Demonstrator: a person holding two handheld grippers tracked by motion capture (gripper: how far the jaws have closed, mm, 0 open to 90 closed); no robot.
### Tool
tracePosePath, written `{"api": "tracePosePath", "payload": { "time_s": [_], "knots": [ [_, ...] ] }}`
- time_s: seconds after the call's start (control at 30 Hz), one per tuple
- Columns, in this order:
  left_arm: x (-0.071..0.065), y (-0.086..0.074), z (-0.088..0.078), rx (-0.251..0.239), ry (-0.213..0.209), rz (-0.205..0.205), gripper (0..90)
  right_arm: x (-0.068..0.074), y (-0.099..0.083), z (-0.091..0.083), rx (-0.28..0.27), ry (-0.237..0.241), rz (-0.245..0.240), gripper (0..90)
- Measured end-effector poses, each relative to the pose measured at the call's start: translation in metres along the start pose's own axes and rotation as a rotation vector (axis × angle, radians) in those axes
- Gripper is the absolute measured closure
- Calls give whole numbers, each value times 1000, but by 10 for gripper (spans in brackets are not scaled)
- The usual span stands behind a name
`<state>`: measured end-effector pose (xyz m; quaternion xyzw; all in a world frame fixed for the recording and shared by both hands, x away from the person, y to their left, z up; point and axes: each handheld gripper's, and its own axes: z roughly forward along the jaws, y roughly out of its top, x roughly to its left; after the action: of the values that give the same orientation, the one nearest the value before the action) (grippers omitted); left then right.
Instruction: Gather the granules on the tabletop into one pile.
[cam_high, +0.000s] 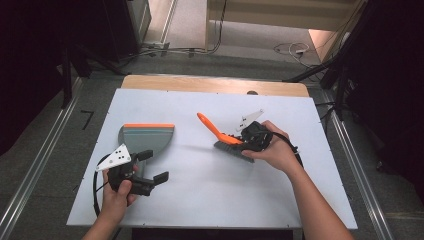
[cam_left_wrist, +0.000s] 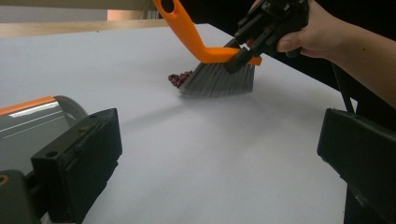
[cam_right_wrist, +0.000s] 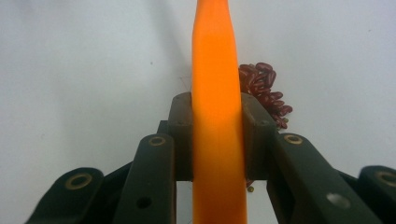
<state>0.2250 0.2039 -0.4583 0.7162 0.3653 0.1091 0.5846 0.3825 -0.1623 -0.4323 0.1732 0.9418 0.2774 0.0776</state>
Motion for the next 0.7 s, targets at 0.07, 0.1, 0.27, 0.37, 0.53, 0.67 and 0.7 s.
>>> {"api": "tracePosePath", "payload": {
  "time_s": [0.07, 0.1, 0.27, 0.37, 0.53, 0.67, 0.7],
  "knots": [
    [0, 0, 0, 2, 0, 1, 6, -1, -1, -6, -17, -5, 9, 686],
    [0, 0, 0, 2, 1, 0, 6, -1, -1, -9, -22, -5, 15, 687],
    [0, 0, 0, 1, 1, -1, 6, -7, -6, -25, -49, -30, 44, 686],
    [0, 0, 0, 2, 3, 2, 6, -10, -11, -34, -57, -43, 76, 686],
    [0, 0, 0, 2, 4, 2, 6, -15, -24, -46, -77, -118, 183, 686],
    [0, 0, 1, 0, 4, 3, 6, -19, -35, -48, -73, -225, 317, 686],
    [0, 0, 1, 1, 4, 4, 6, -19, -37, -47, -63, -265, 332, 686]
  ]
}}
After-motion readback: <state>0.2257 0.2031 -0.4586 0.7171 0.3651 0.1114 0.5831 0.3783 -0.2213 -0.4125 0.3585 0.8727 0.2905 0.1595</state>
